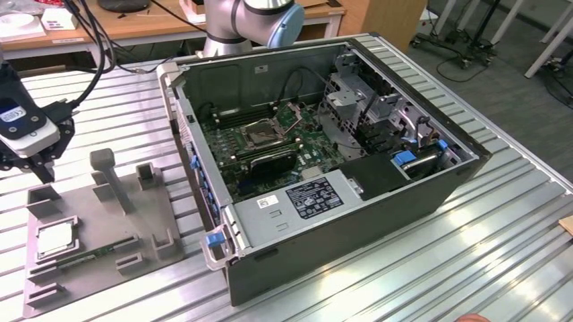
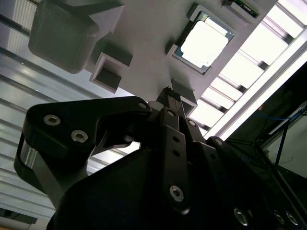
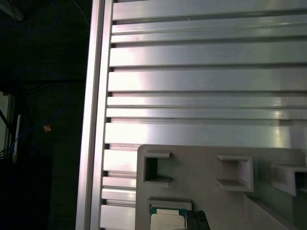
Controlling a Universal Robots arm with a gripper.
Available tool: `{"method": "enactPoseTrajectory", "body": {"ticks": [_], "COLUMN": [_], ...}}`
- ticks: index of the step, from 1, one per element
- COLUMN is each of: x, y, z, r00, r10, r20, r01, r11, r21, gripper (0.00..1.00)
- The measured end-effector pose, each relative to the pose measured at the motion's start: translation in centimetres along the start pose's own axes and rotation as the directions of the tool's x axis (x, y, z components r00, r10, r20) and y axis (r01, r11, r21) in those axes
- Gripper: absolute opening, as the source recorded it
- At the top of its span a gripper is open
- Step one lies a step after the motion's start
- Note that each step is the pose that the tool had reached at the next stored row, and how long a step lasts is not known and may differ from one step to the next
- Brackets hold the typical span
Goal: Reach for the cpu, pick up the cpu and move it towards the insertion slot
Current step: 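Reach for the cpu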
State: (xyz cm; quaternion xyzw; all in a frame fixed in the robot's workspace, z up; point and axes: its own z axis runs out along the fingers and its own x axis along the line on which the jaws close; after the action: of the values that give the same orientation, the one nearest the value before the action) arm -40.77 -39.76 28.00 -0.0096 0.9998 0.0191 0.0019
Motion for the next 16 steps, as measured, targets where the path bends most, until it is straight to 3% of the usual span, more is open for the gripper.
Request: {"method": "enactPoseTrajectory", "body": {"ticks": [16], "x": [0.11], "y": [-0.28], "z": [0.36], "r00": [1.0000], "r10": [0.000], "r20": [0.0005], "r01": [0.000], "r11": [1.0000], "r21": [-0.0001], "gripper": [0.10]}}
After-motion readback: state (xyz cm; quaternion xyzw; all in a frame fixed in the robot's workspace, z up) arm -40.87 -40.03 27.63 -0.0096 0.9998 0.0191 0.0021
